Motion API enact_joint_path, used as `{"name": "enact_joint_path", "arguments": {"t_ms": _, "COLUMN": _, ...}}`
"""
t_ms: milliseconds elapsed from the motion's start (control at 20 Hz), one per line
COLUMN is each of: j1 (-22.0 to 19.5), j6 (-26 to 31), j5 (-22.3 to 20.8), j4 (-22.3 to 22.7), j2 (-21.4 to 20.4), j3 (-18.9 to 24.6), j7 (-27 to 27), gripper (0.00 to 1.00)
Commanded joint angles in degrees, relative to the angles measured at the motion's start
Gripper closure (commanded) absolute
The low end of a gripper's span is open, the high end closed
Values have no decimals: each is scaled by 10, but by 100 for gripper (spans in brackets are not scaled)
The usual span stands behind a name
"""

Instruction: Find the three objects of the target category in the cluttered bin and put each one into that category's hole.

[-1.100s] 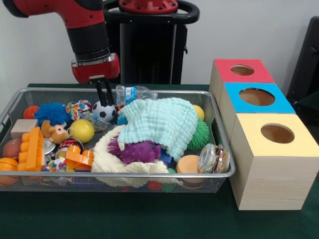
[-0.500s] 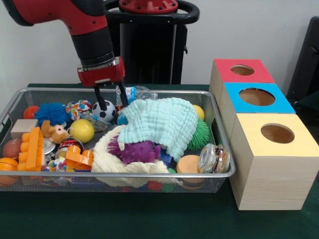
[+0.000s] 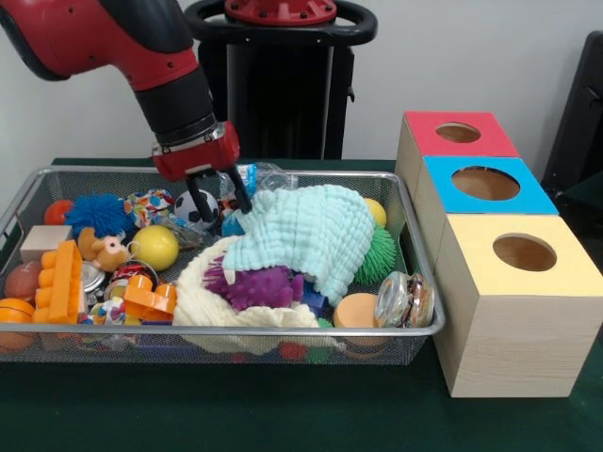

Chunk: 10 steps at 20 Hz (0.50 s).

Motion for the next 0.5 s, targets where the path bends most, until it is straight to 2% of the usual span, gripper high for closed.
{"name": "enact_joint_path", "arguments": {"t_ms": 50, "j1": -24, "j6": 79, "j5": 30, "j4": -73, "j2": 29, "j3": 62, "j7": -51, "gripper": 0}}
{"name": "enact_joint_path", "arguments": {"t_ms": 200, "j1": -24, "j6": 94, "j5": 42, "j4": -47, "j2": -11, "j3": 66, "j7": -32, "gripper": 0}}
{"name": "enact_joint_path", "arguments": {"t_ms": 300, "j1": 0, "j6": 63, "j5": -8, "j4": -36, "j2": -95, "j3": 65, "j7": -49, "gripper": 0}}
{"name": "enact_joint_path", "arguments": {"t_ms": 350, "j1": 27, "j6": 44, "j5": -42, "j4": -33, "j2": -153, "j3": 51, "j7": -51, "gripper": 0}}
{"name": "enact_joint_path", "arguments": {"t_ms": 450, "j1": 61, "j6": 24, "j5": -81, "j4": -31, "j2": -213, "j3": 28, "j7": -48, "gripper": 0}}
{"name": "enact_joint_path", "arguments": {"t_ms": 500, "j1": 67, "j6": 18, "j5": -92, "j4": -29, "j2": -226, "j3": 27, "j7": -48, "gripper": 0}}
